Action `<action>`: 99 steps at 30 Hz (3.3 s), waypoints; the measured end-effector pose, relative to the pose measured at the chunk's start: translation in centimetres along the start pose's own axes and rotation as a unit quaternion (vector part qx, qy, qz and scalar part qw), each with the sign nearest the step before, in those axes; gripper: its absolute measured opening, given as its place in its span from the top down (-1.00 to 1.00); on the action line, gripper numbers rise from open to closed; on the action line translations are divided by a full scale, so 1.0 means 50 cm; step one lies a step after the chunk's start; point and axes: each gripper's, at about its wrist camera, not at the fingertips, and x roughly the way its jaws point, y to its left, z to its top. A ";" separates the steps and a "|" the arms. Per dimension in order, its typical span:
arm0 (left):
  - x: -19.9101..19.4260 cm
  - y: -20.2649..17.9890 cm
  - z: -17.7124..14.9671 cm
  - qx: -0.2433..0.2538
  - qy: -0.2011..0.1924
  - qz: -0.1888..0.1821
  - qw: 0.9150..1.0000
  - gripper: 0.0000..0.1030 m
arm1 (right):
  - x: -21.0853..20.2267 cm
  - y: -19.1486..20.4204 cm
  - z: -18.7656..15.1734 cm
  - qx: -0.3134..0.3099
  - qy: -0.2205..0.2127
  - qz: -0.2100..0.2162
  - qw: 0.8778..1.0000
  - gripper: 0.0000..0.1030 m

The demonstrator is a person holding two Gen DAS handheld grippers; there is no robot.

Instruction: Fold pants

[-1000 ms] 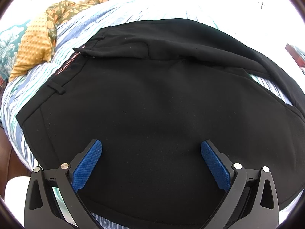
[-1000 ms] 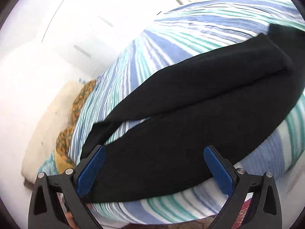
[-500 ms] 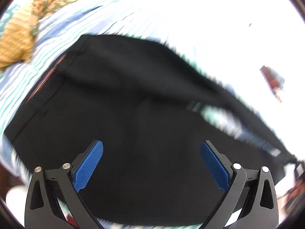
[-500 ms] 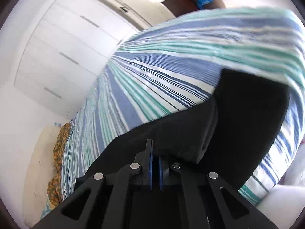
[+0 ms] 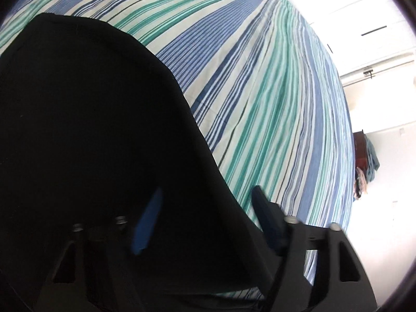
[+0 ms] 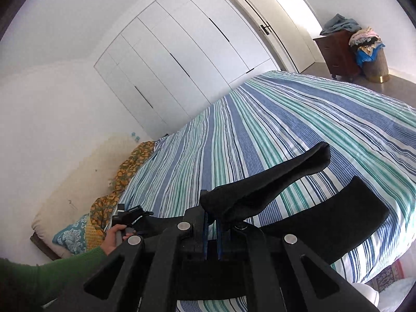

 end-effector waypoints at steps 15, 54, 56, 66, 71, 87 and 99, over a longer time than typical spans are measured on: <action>-0.319 0.156 -0.420 0.050 -0.145 -0.067 0.986 0.76 | 0.105 -0.191 0.085 0.031 0.104 -0.055 0.993 0.90; -0.208 0.204 -0.522 0.120 -0.074 -0.003 0.990 0.88 | 0.035 -0.374 -0.038 0.128 0.145 -0.314 0.929 0.91; -0.207 0.201 -0.522 0.127 -0.073 0.005 0.989 0.88 | 0.044 -0.373 -0.039 0.130 0.147 -0.316 0.928 0.91; -0.207 0.206 -0.524 0.130 -0.065 0.032 0.989 0.71 | 0.062 -0.365 -0.042 0.124 0.157 -0.322 0.925 0.90; -0.271 0.194 -0.563 0.135 -0.084 0.057 0.986 -0.43 | 0.039 -0.368 -0.040 0.147 0.142 -0.312 0.928 -0.19; -0.304 0.148 -0.454 0.193 -0.220 0.086 0.952 -0.68 | 0.097 0.018 -0.074 -0.074 0.050 -0.236 0.968 -0.68; -0.185 0.176 -0.477 0.233 -0.152 0.155 0.948 -0.71 | 0.313 -0.002 -0.298 -0.110 0.221 -0.169 0.954 -0.69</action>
